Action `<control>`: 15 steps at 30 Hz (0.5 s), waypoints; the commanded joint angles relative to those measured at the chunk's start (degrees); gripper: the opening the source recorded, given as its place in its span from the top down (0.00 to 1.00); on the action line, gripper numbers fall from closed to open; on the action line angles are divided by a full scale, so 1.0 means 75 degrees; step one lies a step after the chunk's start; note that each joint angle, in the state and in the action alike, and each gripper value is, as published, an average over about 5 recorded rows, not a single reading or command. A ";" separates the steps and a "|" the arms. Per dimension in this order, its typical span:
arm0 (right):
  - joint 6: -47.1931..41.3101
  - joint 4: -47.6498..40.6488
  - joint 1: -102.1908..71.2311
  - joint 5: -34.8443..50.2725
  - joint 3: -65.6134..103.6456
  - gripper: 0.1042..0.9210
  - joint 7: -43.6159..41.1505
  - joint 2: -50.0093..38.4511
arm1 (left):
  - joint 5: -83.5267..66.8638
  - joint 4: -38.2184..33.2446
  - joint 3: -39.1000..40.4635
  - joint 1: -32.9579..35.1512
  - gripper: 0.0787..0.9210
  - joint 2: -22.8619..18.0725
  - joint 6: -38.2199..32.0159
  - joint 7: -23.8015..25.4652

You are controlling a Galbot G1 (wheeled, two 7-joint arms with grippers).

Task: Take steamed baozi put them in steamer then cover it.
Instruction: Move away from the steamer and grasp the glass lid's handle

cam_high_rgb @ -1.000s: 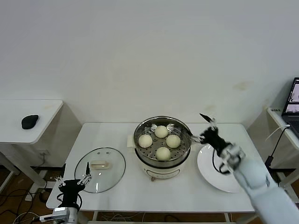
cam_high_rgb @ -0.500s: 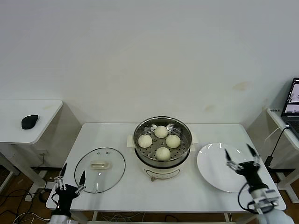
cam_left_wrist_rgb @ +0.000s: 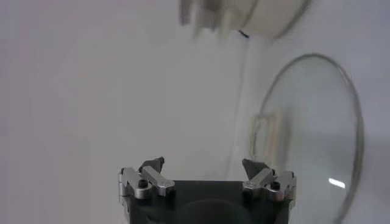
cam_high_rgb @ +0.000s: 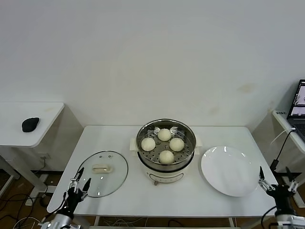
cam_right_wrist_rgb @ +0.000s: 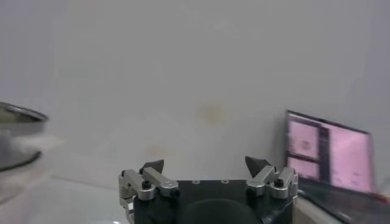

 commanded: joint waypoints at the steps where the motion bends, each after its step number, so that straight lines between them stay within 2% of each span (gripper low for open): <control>1: 0.0173 -0.0108 -0.0252 -0.0129 0.0668 0.12 0.0086 0.0454 | 0.0950 0.0693 0.0783 -0.1254 0.12 0.0220 0.0026 0.0179; 15: 0.0301 -0.0135 -0.0359 -0.0246 0.0888 0.12 -0.0006 0.0558 | 0.0932 0.2157 0.1374 -0.2595 0.12 0.0154 0.0035 0.0211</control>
